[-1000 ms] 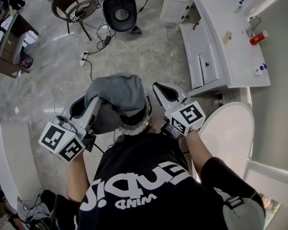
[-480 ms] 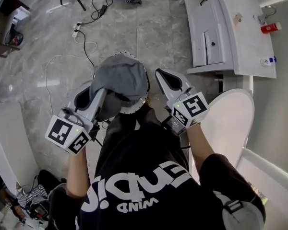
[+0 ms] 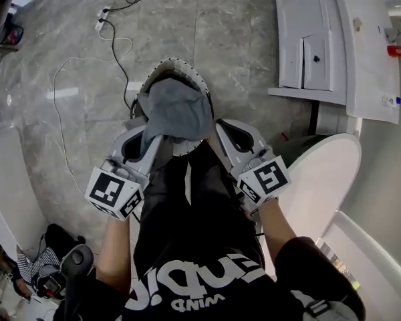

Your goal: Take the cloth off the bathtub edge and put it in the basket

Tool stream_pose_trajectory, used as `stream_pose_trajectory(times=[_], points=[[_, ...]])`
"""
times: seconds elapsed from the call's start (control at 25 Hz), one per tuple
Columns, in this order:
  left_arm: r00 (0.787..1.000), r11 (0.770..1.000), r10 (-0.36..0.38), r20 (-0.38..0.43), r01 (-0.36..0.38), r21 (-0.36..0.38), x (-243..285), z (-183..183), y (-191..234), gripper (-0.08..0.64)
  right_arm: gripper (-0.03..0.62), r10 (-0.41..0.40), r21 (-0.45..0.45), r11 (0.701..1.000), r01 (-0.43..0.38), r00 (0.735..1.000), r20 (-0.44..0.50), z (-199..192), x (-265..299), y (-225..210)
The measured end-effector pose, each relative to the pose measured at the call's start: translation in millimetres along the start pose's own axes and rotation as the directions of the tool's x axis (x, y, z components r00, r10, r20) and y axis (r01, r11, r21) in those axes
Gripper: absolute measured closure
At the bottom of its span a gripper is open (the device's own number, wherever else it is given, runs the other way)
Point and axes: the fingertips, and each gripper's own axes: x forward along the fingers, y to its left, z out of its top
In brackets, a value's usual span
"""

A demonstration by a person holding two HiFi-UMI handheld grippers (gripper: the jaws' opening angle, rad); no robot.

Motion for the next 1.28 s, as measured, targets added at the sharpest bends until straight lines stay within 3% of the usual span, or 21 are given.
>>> stream_pose_trajectory(times=[0.36,0.56,1.28], points=[[0.996,0.994,0.044,-0.079,-0.051,-0.092,56,-108,43,0.509,0.583,-0.045,0.059,0.997,0.049,0.997,-0.062,-77,23,-12],[0.992,0.993,0.066,-0.111,-0.076,-0.091,77,-149,56,0.509,0.583,-0.099,0.111,0.988,0.107,0.992,-0.081,-111,19,-27],[0.967,0.978,0.185,-0.177,-0.199,-0.063,99,-197,83,0.506,0.583,-0.091,0.185,0.976,0.114,0.988,-0.127,-154,24,-35]])
